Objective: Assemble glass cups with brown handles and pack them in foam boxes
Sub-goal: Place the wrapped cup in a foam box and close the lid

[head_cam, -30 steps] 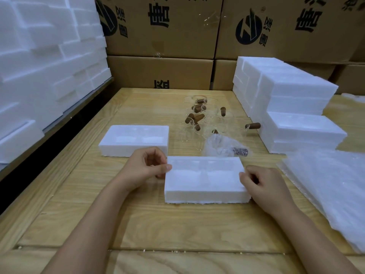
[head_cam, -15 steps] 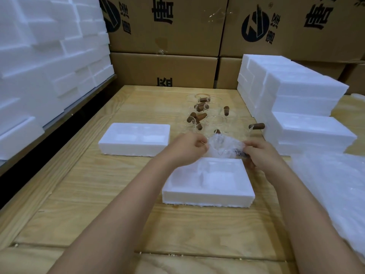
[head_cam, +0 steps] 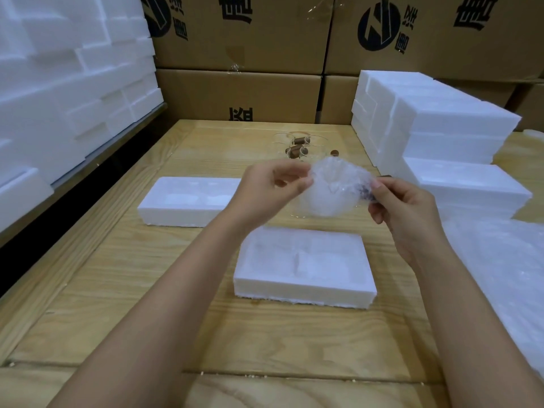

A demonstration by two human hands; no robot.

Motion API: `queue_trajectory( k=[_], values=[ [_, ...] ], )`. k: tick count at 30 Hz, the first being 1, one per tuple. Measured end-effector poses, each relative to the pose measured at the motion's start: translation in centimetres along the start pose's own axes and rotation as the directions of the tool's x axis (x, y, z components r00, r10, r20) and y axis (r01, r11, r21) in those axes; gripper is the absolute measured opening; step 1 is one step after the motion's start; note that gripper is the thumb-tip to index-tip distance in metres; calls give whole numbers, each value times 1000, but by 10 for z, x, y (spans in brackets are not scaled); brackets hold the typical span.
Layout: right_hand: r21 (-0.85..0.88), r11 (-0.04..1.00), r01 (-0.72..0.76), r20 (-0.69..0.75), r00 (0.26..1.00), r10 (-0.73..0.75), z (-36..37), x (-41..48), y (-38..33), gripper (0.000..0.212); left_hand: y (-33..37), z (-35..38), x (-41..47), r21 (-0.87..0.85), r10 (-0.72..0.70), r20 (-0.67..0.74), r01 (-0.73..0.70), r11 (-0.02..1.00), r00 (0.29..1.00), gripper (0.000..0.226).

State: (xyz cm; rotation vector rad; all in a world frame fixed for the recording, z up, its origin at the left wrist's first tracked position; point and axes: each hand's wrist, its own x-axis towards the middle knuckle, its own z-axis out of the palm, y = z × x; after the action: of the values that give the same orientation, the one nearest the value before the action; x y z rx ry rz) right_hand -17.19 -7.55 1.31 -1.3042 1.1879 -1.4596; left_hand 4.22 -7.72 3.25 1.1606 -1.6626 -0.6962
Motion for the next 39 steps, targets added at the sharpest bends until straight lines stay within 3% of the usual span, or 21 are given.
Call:
queue_trajectory(
  k=[5,11,19,24,29,39],
  values=[
    [103,990,-98,300,952,63,14,-19,-14,19,-2,-41,-17,-265,-28,103,54,963,994,23],
    [-27,989,-144,500,855,138,27,-27,-10,24,-32,-62,-41,-322,-101,287,195,927,953,40],
    [-123,983,-134,528,830,179,28,-25,0,21,-43,-59,-47,-309,-126,288,217,926,949,37],
    [-195,980,40,499,864,64,36,-15,3,5,-45,-58,-45,-248,-138,221,192,949,966,39],
    [-212,968,131,498,867,-8,43,-6,8,12,-48,-55,-45,-192,-123,149,151,970,981,38],
    [-414,871,263,534,846,-2,43,-5,18,24,-52,-53,-46,-143,-90,176,116,983,980,34]
  ],
)
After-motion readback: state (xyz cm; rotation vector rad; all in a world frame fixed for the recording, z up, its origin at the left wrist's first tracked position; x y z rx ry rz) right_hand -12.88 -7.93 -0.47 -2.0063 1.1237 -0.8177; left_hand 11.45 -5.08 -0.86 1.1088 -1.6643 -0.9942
